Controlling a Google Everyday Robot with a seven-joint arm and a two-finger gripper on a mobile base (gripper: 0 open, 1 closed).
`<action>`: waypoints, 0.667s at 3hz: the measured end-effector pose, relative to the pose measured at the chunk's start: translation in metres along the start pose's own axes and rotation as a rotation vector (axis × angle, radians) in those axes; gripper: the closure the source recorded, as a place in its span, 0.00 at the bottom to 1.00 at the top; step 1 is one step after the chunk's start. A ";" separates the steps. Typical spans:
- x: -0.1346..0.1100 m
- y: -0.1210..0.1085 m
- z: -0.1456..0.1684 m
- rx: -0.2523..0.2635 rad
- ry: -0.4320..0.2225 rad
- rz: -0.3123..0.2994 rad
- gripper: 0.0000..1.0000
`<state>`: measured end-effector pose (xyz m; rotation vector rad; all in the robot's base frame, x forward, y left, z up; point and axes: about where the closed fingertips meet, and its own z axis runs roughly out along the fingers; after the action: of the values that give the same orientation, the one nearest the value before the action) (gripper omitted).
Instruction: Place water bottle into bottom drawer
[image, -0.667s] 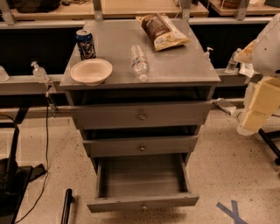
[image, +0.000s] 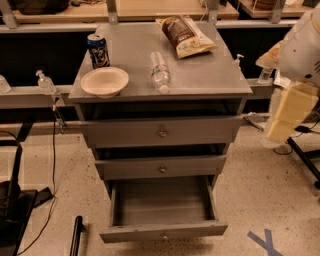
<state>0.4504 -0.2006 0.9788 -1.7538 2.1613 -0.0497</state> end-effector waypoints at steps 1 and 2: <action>-0.046 -0.036 0.022 -0.021 -0.076 -0.036 0.00; -0.091 -0.073 0.048 -0.059 -0.127 -0.040 0.00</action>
Offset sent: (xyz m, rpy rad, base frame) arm 0.2067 0.1721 0.0055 0.2416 0.0614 0.1221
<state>0.5484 -0.1217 0.9744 -1.7815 2.0565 0.1134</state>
